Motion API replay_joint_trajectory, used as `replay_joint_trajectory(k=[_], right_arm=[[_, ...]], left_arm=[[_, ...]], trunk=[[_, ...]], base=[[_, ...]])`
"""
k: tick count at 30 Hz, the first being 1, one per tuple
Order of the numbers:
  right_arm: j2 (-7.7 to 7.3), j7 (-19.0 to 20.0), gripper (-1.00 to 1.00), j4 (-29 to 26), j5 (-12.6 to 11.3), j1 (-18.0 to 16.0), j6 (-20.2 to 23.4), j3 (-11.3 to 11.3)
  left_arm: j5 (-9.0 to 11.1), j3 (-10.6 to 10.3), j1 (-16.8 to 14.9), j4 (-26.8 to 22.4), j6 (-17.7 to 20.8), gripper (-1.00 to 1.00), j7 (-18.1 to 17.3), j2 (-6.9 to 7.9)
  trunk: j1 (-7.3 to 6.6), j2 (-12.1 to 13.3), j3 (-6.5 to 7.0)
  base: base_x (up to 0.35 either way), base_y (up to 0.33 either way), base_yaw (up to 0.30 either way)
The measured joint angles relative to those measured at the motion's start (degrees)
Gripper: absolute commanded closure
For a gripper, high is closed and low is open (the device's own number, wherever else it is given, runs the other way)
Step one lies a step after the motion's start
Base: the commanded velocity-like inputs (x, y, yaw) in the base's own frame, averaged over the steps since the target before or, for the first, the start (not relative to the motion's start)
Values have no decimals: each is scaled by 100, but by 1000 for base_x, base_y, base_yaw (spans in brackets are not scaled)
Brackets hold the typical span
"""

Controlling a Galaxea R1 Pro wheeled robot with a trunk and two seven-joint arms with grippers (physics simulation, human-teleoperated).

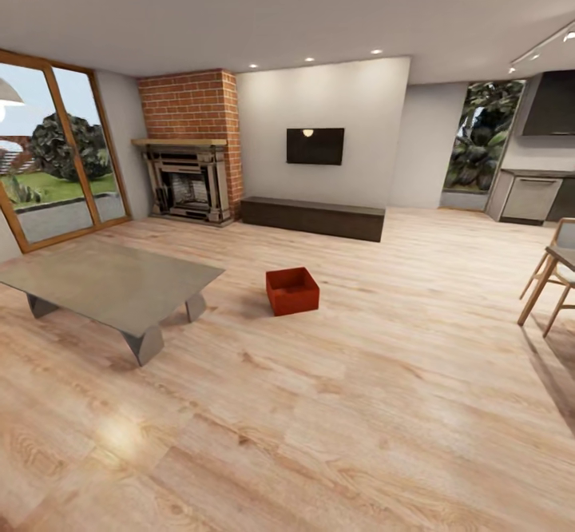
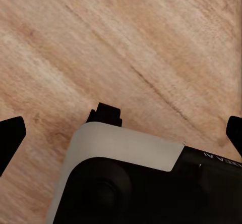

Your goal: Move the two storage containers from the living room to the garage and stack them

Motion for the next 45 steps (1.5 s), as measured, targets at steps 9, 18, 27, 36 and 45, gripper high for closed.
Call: replay_joint_trajectory(k=[9,18,27,36,45], right_arm=[[0,0,-100,0,0,-1,-1,0],[1,0,-100,0,0,-1,-1,0],[1,-1,-100,0,0,0,-1,0],[1,-1,-100,0,0,-1,-1,0],[1,-1,-100,0,0,0,-1,0]], left_arm=[[1,0,0,0,4,-100,0,1],[4,0,0,1,-1,-100,2,2],[4,0,0,-6,-1,-100,6,3],[5,0,0,-7,-1,-100,8,1],[4,0,0,-8,-1,-100,8,3]], trunk=[[0,0,0],[0,0,0],[0,0,0],[0,0,0],[0,0,0]], base=[[322,0,0],[322,0,0],[319,-27,0],[306,-113,0],[305,-116,0]])
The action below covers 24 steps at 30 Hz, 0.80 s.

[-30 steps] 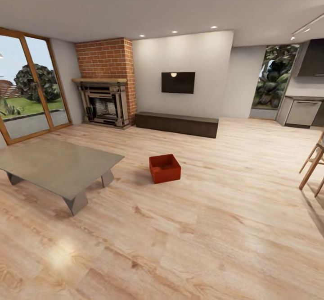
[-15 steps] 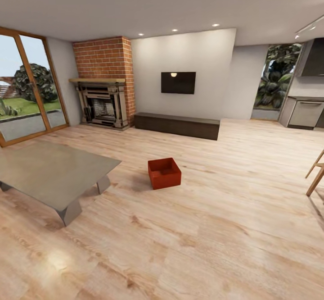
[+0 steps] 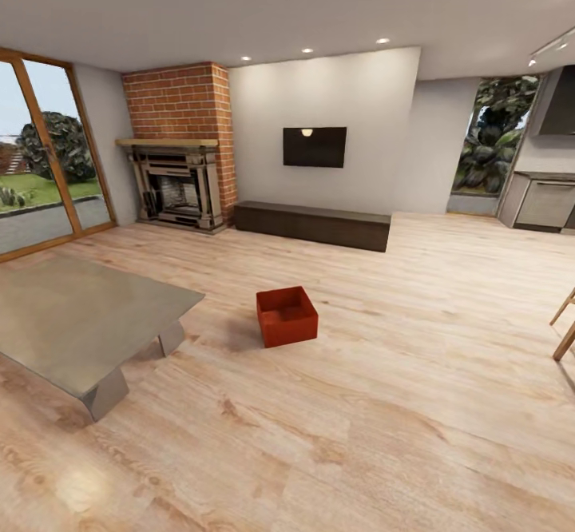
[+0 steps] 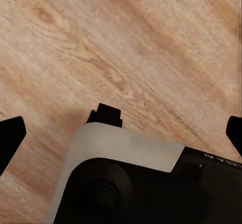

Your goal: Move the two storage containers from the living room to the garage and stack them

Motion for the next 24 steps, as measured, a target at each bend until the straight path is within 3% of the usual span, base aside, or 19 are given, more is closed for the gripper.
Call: replay_joint_trajectory(k=[24], right_arm=[[-8,0,-100,0,-44,-1,4,-30]], left_arm=[[-1,0,0,3,-7,-100,0,-9]], trunk=[[0,0,0]], base=[[301,-115,0]])
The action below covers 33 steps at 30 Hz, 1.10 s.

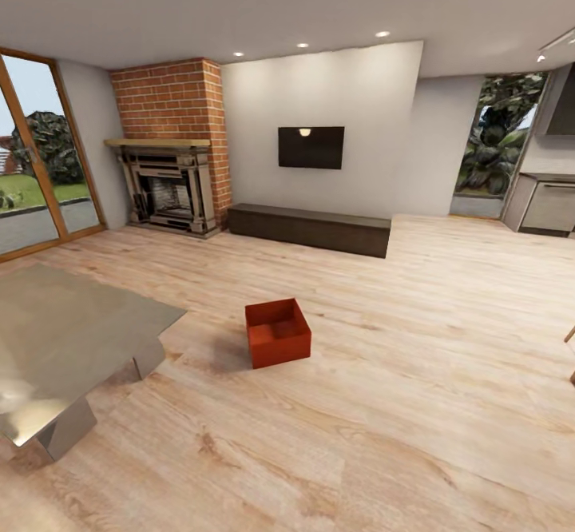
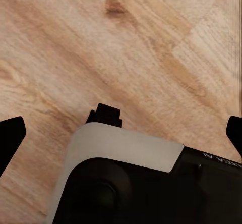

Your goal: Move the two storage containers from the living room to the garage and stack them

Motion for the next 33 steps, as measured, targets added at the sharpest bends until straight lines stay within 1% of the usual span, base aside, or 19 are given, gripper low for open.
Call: replay_joint_trajectory(k=[21,27,33], right_arm=[[4,0,-100,0,-5,0,32,19],[-24,3,-100,0,-13,4,12,17],[-81,0,-100,0,-35,0,-3,9]], left_arm=[[-2,0,0,-2,2,-100,0,0],[-3,0,0,-2,5,-100,0,0],[0,0,1,-3,3,-100,0,0]], trunk=[[0,0,0],[0,0,0],[0,0,0]], base=[[290,-116,0],[290,-137,0],[290,-139,208]])
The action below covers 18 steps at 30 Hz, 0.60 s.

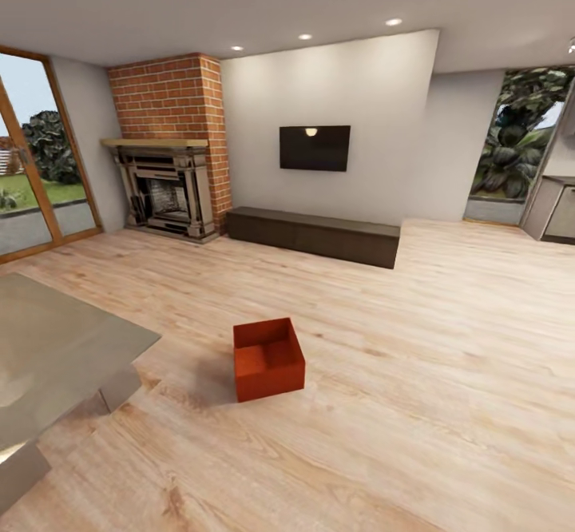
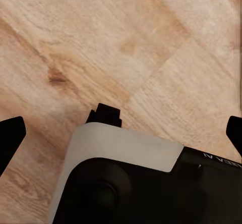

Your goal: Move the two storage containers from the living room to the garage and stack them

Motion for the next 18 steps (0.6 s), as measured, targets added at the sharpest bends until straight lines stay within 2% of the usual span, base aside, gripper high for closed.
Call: replay_joint_trajectory(k=[18], right_arm=[[-16,4,-100,0,0,0,0,5]], left_arm=[[0,0,0,4,-1,-100,0,0]], trunk=[[0,0,0]], base=[[290,-139,266]])
